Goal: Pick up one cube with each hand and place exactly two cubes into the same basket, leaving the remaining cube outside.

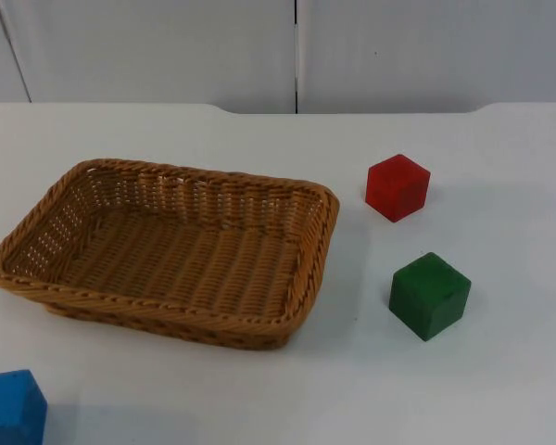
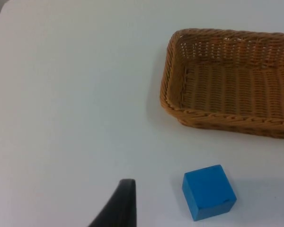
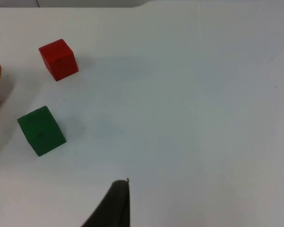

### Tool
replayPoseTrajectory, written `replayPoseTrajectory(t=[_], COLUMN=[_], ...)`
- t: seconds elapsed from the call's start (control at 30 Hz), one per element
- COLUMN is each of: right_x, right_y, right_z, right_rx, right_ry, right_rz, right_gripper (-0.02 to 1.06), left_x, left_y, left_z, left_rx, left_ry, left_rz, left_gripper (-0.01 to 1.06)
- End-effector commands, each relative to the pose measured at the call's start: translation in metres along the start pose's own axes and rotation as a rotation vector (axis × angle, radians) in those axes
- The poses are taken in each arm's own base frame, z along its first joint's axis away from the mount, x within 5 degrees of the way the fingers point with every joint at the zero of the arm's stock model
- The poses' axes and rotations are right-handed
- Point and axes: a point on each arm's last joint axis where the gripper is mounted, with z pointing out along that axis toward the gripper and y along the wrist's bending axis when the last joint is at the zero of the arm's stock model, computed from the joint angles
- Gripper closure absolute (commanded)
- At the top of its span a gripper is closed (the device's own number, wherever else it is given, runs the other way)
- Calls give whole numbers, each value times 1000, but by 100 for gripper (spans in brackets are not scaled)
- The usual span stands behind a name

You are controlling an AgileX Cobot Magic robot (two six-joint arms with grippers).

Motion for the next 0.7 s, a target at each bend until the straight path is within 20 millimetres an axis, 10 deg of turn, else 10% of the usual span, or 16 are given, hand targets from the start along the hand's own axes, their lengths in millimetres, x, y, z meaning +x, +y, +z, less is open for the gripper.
replayPoseTrajectory(t=[0.0, 0.67], right_x=[-6, -43], right_y=[0, 3], right_z=[-1, 22], right_rx=[8, -1], right_ry=[-17, 21], right_rz=[-3, -6], right_gripper=[-1, -1], left_x=[-3, -10], left_y=[-1, -3], left_z=[0, 6], left_rx=[13, 37], left_ry=[-14, 26], left_rz=[-8, -25], left_gripper=[0, 0])
